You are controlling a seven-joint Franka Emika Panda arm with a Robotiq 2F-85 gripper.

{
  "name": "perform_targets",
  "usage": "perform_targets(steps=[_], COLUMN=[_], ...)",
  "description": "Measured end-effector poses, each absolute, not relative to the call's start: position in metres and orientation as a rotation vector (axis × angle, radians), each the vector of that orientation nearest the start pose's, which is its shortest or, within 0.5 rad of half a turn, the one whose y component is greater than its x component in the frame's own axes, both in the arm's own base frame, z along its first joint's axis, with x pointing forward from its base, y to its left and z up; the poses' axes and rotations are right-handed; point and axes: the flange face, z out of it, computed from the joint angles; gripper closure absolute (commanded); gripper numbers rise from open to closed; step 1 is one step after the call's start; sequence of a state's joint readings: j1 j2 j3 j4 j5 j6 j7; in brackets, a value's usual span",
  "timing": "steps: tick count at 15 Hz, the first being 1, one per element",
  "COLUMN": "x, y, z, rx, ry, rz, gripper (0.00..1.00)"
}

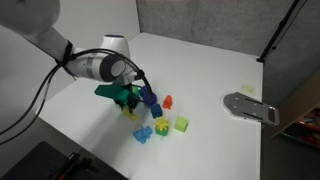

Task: Place the yellow bear toy next to the orange one

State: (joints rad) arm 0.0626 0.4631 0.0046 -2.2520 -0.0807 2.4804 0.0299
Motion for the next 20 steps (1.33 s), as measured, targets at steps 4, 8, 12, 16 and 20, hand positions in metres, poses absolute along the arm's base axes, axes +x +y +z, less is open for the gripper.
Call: perform_targets(steps=[4,8,12,16,20], x=[0.54,0.564,0.572,0.571,0.575], y=[0.03,0.025,0.024,0.024,0.022], z=[0.168,0.198,0.209,0.206,0.206], rx=[-3.144,-3.12,-3.112,-3.112,-3.126], ry=[-0.065,0.018,0.037,0.037,0.045], rz=[0.241,0.076,-0.024,-0.015,-0.079], gripper=[0.82,0.82,0.57,0.82,0.82])
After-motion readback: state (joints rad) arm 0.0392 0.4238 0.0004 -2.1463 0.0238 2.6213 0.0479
